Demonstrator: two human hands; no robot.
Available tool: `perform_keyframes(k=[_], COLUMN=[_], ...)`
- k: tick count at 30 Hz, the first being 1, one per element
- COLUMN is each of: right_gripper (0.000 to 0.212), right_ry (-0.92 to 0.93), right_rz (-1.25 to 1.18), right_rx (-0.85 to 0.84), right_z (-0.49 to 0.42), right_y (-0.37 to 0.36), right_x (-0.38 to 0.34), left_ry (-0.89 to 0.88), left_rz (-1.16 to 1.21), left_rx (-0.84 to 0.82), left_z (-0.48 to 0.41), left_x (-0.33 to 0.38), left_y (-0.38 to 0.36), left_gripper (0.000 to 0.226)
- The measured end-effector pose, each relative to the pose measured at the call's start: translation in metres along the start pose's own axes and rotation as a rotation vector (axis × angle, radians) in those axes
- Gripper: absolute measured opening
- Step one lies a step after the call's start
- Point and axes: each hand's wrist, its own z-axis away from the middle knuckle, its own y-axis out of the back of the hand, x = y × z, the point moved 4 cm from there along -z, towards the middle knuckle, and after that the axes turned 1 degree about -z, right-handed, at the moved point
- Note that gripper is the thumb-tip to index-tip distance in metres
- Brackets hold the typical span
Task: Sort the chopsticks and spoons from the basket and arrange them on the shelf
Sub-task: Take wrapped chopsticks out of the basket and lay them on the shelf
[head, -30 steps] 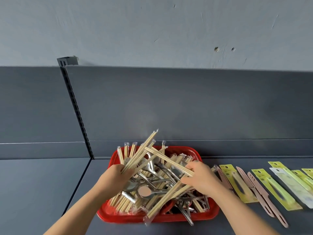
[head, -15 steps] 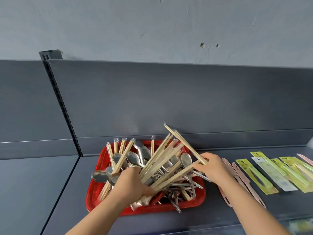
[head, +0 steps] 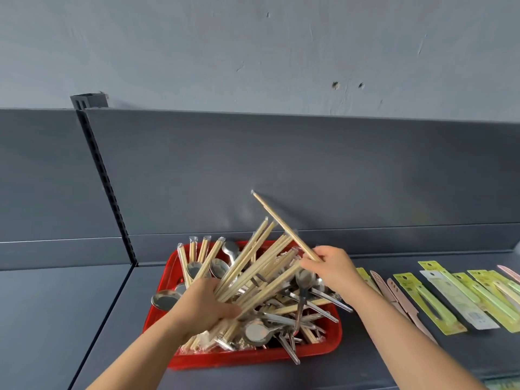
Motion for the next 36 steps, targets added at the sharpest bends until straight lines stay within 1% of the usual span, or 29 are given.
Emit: perform_keyframes(k=[3, 6, 8, 10, 12, 14, 16, 19, 21, 23, 29, 33, 36], right_gripper=[0.009, 0.013, 0.02, 0.029, 0.036, 0.036, 0.032, 0.024, 0.025, 0.025, 0.036, 0.037, 0.036], right_ry=[0.006, -0.002, -0.031, -0.07, -0.082, -0.066, -0.039, -0.001, 0.028, 0.088, 0.296, 0.36, 0.385], right_rz=[-0.075, -0.161, -0.228, -0.295, -0.353, -0.405, -0.435, -0.471, -0.433, -0.325, -0.019, 0.062, 0.069], right_rx=[-0.085, -0.077, -0.062, -0.082, -0.144, -0.218, -0.264, -0.314, -0.331, -0.334, -0.39, -0.446, -0.509], right_z=[0.0, 0.001, 0.005, 0.01, 0.015, 0.022, 0.026, 0.028, 0.026, 0.028, 0.051, 0.078, 0.103], right_y=[-0.019, -0.033, -0.042, -0.054, -0.071, -0.089, -0.106, -0.125, -0.136, -0.15, -0.224, -0.304, -0.373], right_x=[-0.012, -0.021, -0.025, -0.032, -0.04, -0.05, -0.061, -0.081, -0.096, -0.114, -0.171, -0.216, -0.252], left_ry=[0.003, 0.035, 0.055, 0.069, 0.082, 0.085, 0.078, 0.061, 0.053, 0.067, 0.133, 0.211, 0.289], left_rz=[0.089, 0.246, 0.328, 0.397, 0.473, 0.512, 0.52, 0.578, 0.612, 0.565, 0.434, 0.376, 0.357], left_rx=[0.008, 0.069, 0.099, 0.118, 0.148, 0.196, 0.24, 0.283, 0.347, 0.436, 0.583, 0.685, 0.753], left_z=[0.003, 0.004, 0.005, 0.006, 0.007, 0.008, 0.01, 0.018, 0.028, 0.039, 0.08, 0.123, 0.162], left_x=[0.0, -0.003, -0.005, -0.005, -0.005, -0.006, -0.007, -0.014, -0.026, -0.047, -0.13, -0.202, -0.261], left_y=[0.004, 0.008, 0.012, 0.015, 0.019, 0.024, 0.03, 0.043, 0.059, 0.081, 0.146, 0.2, 0.244], left_gripper=[0.023, 0.029, 0.031, 0.031, 0.043, 0.051, 0.051, 0.034, 0.022, 0.017, 0.026, 0.027, 0.029])
